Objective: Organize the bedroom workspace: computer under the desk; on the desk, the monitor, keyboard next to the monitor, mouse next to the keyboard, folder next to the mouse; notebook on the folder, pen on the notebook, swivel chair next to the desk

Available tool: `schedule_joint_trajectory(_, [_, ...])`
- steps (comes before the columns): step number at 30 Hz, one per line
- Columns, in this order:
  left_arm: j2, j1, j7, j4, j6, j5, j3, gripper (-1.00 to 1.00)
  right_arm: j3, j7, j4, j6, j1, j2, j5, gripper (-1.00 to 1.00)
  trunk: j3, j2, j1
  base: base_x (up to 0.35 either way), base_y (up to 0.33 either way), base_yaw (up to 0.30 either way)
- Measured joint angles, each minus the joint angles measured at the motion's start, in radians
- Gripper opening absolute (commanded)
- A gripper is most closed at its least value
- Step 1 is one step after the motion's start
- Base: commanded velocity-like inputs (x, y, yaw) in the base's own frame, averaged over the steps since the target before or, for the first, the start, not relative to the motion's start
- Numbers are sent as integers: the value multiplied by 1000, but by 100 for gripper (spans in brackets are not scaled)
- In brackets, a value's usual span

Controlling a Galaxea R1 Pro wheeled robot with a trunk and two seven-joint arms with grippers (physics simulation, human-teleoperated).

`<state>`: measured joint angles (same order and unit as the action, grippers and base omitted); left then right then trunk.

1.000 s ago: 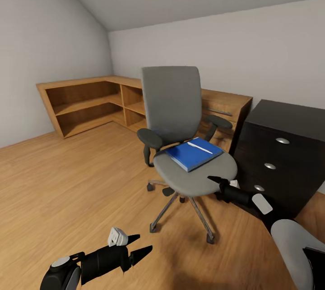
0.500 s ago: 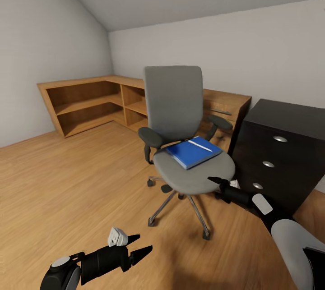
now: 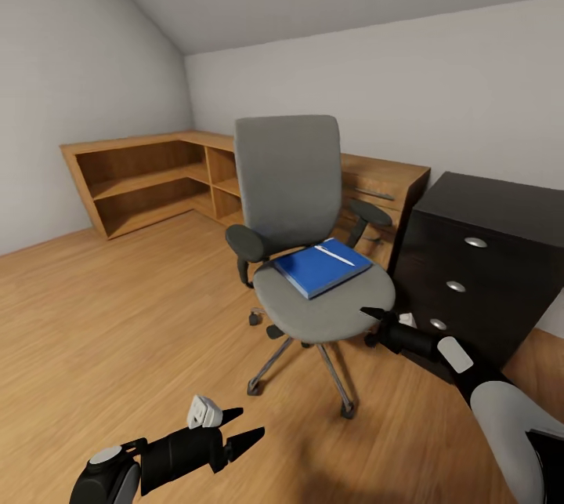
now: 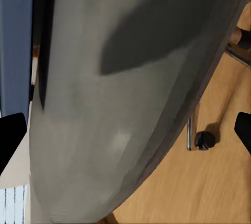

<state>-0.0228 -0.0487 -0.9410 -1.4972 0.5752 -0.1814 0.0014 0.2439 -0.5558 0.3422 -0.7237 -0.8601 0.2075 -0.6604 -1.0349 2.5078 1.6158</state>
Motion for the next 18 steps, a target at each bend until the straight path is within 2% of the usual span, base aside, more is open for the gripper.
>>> schedule_joint_trajectory(11, [-1,0,-1,23,-1,0,0,100,0,-1,0,0,-1,1,0,100,0,0,0,30,-29,0])
schedule_joint_trajectory(18, [0,0,-1,26,-1,0,0,100,0,-1,0,0,-1,2,0,100,0,0,0,172,-150,0])
